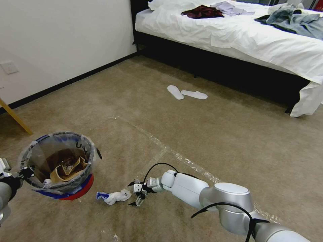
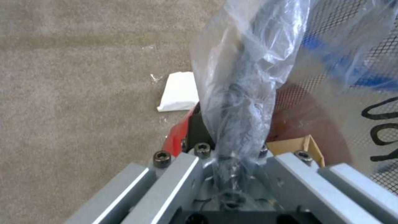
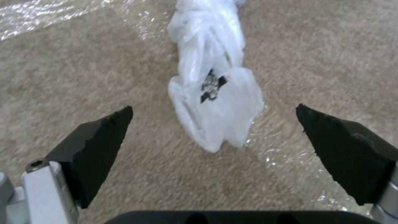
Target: Pick up the trash bin and place the garbage on the floor into it.
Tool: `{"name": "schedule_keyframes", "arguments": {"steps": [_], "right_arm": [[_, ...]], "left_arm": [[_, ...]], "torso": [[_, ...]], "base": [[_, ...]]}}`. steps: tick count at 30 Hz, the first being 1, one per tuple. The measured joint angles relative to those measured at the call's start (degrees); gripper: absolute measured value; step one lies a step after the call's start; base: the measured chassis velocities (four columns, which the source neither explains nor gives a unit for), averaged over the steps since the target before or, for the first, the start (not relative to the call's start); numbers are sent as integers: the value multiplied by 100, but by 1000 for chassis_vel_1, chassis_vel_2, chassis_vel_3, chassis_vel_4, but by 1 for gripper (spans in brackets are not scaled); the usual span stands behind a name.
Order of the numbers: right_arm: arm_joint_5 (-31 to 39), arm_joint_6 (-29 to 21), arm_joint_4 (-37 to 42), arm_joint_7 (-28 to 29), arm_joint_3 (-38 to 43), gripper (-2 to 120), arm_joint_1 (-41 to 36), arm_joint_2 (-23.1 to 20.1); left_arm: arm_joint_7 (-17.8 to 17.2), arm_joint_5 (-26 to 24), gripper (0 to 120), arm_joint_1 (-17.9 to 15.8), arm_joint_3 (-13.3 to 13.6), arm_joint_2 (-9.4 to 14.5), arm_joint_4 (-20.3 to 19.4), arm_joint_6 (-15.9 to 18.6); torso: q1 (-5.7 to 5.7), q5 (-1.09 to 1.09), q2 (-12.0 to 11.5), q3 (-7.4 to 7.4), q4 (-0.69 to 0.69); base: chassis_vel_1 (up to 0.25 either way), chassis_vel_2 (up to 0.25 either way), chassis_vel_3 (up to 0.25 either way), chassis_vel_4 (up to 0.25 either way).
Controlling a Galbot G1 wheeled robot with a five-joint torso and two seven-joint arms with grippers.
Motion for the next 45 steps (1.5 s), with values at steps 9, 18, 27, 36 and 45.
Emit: {"name": "schedule_keyframes", "arguments": {"steps": [9, 18, 27, 36, 45], "right_arm": [[162, -23, 102, 70, -41, 100, 47, 0], [253, -56, 382, 108, -33, 100, 195, 0], [334, -182, 512, 224, -203, 100, 149, 0], [360, -201, 600, 261, -220, 100, 142, -1], [417, -266, 670, 354, -292, 100, 105, -1]], "left_arm": [[0, 27, 0, -7, 36, -13, -7, -4], [-4, 26, 0, -21, 56, 0, -23, -12], [-15, 0, 0, 11, 2, 22, -56, -16], [-16, 23, 0, -33, 83, 0, -52, -16], [-18, 44, 0, -35, 99, -6, -30, -17]], "torso": [[0, 0, 0, 0, 0], [0, 0, 0, 0, 0], [0, 0, 0, 0, 0], [0, -1, 0, 0, 0], [0, 0, 0, 0, 0]], "base": [[0, 0, 0, 0], [0, 0, 0, 0], [0, 0, 0, 0], [0, 0, 0, 0], [0, 0, 0, 0]]}}
